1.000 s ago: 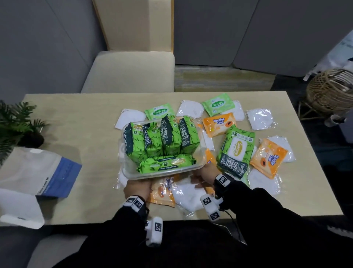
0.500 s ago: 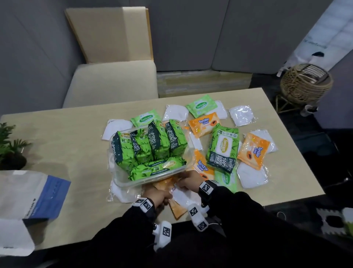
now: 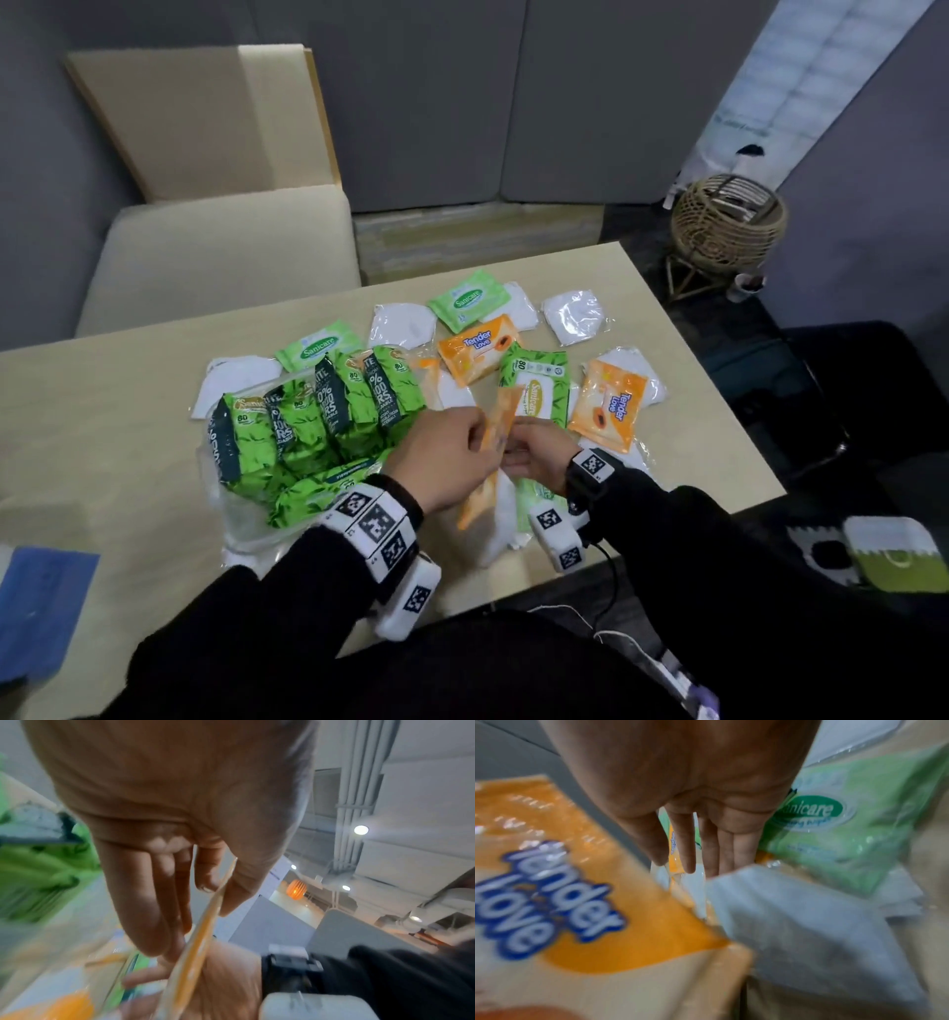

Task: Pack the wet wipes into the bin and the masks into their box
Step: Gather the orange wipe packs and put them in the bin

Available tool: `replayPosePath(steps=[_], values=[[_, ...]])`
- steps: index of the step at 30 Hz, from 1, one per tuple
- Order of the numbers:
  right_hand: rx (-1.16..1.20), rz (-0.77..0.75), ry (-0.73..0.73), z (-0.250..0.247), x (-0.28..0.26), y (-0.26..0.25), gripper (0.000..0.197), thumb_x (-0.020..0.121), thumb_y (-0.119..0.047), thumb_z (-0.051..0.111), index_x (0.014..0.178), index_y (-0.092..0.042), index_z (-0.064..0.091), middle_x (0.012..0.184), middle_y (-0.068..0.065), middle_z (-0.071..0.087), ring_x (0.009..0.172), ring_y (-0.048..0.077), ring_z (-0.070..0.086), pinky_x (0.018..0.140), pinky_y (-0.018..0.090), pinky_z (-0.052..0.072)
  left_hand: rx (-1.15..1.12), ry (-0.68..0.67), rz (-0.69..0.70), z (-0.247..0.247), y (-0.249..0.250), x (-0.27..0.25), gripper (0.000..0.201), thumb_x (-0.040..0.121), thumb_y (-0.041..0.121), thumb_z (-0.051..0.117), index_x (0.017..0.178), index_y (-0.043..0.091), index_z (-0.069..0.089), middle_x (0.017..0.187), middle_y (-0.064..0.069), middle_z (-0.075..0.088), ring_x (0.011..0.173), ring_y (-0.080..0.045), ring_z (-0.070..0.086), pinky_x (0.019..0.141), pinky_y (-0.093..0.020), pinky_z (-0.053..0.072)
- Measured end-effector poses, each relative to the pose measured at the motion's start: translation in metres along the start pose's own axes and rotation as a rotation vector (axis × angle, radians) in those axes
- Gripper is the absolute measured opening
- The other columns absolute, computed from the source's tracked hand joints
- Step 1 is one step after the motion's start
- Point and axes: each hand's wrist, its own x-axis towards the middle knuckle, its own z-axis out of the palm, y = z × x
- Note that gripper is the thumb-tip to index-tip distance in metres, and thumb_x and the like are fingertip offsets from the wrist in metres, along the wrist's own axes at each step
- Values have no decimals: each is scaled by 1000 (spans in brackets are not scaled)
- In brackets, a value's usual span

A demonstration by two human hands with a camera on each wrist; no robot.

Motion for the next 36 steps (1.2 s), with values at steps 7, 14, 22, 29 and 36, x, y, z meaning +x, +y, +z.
replayPosePath(steps=[7,14,22,29,36], values=[[-3,-46,-77,-20,7,2,32,94,7,62,126,12,59,109,38,68,80,33,67,68,34,61,-346,151,-90,-44,6,39,18,80,18,73,94,7,71,88,-14,74,77,-26,74,57,-31,60],[-822,-218,-104,-3,19,-13,31,91,3,63,118,-8,74,109,11,76,84,17,72,67,16,54,-592,256,-243,-47,-11,61,40,73,15,73,100,-11,57,94,-28,71,74,-36,74,71,-59,63],[-1581,-365,-135,18,49,9,80,72,-10,86,144,-16,50,139,10,56,121,35,62,91,42,56,-743,350,-368,-47,-39,57,31,74,15,75,103,7,67,105,-15,76,97,-37,74,90,-58,60],[-1835,-320,-130,34,52,-16,87,66,-37,90,142,-13,53,129,8,60,102,31,69,72,35,58,-733,360,-401,-38,-56,54,24,88,6,71,103,23,64,111,-4,76,102,-26,73,97,-54,57],[-1762,-250,-40,34,59,-22,106,59,-46,95,143,-9,45,128,8,56,106,32,68,86,41,61,-383,282,-383,-35,-55,51,37,94,21,68,130,22,56,122,5,70,110,-18,67,94,-36,51]])
